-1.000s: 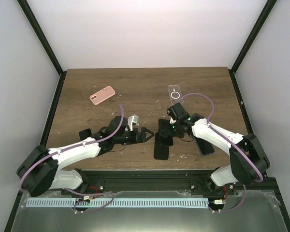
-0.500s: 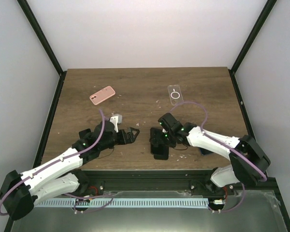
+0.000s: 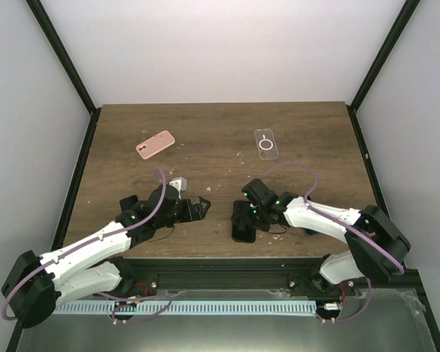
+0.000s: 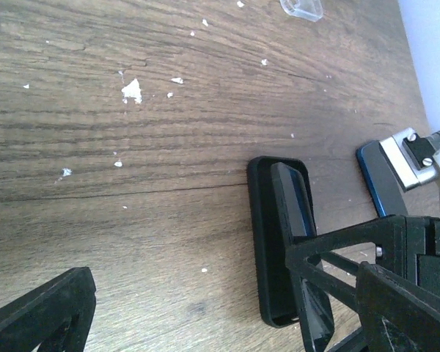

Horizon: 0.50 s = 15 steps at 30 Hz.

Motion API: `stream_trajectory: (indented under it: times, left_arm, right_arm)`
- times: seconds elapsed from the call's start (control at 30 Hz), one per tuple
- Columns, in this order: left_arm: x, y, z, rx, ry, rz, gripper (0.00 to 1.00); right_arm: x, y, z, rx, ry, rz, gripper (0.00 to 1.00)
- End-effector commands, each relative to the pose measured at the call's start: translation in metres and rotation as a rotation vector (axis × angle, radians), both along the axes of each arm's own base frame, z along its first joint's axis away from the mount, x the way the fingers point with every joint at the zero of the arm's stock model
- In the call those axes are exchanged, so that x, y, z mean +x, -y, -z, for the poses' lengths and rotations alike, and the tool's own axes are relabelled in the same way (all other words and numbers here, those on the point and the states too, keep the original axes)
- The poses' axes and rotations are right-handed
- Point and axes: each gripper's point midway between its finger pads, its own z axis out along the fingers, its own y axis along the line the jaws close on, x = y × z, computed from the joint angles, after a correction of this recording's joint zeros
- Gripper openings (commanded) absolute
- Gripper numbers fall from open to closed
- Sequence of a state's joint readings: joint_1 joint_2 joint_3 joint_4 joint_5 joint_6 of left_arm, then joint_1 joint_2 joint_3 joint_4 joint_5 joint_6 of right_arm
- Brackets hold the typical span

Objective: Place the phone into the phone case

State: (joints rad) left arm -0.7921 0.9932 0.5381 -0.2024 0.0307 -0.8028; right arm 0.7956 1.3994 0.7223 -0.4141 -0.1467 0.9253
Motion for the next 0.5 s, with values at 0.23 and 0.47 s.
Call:
stream_trajectory:
  times: [0.23,0.47]
  left_arm:
    - [0.001,0.007,0.009,-0.014,-0.038,0.008,0.95]
    - [0.001,0.01,0.01,-0.022,-0.043,0.012,0.93]
  right_arm:
    - [0.011,-0.006,-0.001,-0.007,0.054,0.003,0.6]
    - [0.011,-0.001,0.003,-0.028,0.058,0.012,0.6]
